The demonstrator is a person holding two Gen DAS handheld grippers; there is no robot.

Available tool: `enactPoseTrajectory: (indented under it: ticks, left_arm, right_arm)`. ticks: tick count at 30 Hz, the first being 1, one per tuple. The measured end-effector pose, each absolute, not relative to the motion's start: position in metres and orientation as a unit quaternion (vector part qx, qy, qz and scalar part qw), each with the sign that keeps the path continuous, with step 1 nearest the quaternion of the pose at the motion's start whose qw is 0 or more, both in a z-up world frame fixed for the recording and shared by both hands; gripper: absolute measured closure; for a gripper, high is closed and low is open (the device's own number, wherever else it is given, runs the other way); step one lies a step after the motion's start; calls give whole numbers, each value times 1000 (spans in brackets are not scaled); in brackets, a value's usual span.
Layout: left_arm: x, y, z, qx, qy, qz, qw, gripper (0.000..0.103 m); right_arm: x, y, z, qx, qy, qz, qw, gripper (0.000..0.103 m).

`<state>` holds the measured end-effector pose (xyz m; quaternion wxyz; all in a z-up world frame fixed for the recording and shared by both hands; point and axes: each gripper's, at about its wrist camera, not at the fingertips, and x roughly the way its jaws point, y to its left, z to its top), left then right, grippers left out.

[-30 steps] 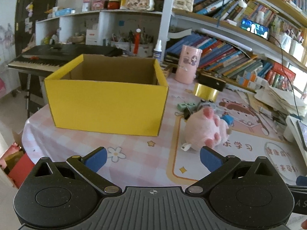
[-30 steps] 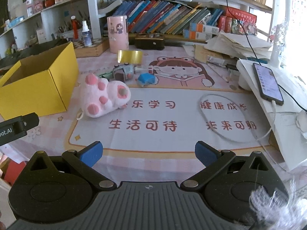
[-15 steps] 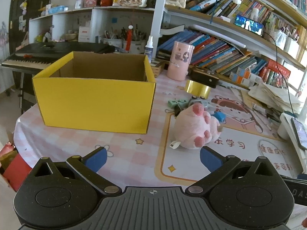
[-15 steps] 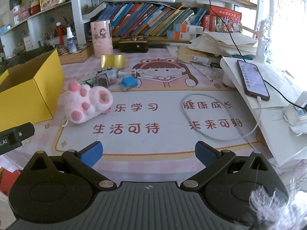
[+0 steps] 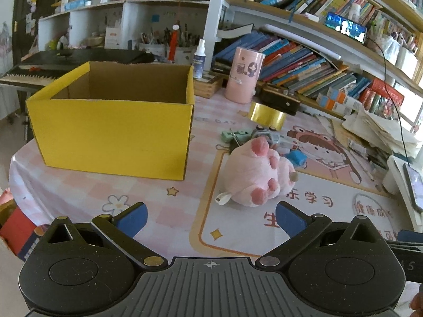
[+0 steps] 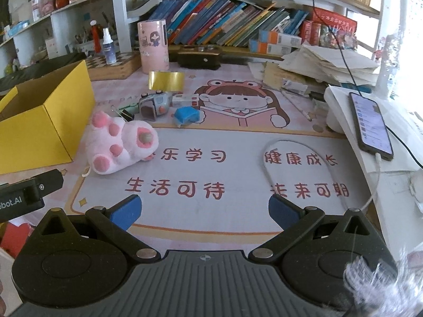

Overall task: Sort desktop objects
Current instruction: 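Reach the left gripper to the pink plush pig and close on it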

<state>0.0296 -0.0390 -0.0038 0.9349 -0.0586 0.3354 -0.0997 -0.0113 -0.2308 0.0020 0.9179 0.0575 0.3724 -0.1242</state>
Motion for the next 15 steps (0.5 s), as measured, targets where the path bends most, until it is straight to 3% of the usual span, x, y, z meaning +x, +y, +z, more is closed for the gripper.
enactPoseTrajectory:
  ticks: [15]
  left_arm:
    - [50,-69,-5,-74,348,-70,932,0]
  right_arm:
    - [31,-269,-5,64,384,-73,918,0]
